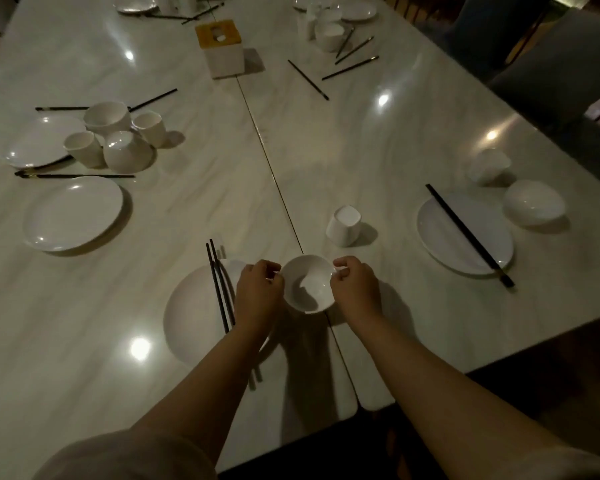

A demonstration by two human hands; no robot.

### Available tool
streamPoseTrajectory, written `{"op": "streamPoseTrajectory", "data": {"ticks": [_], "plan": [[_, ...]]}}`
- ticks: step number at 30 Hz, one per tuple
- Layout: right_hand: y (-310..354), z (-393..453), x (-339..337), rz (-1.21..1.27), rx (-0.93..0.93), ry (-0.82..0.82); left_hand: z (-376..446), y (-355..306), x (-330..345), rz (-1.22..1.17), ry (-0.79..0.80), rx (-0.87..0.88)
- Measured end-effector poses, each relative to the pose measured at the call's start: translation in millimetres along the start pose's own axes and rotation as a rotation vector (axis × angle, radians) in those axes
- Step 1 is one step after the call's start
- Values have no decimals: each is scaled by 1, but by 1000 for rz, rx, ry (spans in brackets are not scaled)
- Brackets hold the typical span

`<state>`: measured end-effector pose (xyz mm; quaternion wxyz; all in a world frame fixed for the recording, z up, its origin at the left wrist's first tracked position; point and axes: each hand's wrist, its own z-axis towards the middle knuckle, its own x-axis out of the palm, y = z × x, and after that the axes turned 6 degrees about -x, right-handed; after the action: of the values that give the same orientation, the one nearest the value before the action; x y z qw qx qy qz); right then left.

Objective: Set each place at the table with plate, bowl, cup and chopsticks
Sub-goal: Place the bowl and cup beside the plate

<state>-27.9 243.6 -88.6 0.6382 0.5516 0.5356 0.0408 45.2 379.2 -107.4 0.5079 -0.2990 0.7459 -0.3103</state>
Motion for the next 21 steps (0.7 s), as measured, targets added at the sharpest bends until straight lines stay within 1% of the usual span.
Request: {"op": "streamPoseTrajectory", "data": {"ticks": [5,8,10,12,15,18,20,21], "plan": [[17,34,-10,-105,-111,-71,21,-35,14,15,-16,58],[21,61,-14,-190,-200,-90,36,-57,29,0,-8,33],[21,79,-15,-241,-197,-54,45,-68,40,-16,5,1],[21,94,-14,-269,-162,38,52,-75,48,-26,3,-13],[20,109,-14,-277,-135,131,63,-80,56,-33,-9,-32],[17,119,-16,-273,-173,136,71,-81,56,-1,-1,-44],[19,124,-17,-183,-203,124,78,-79,54,-10,15,-68],[21,125,-18,-100,-218,119,81,-78,52,-37,23,-100]]}}
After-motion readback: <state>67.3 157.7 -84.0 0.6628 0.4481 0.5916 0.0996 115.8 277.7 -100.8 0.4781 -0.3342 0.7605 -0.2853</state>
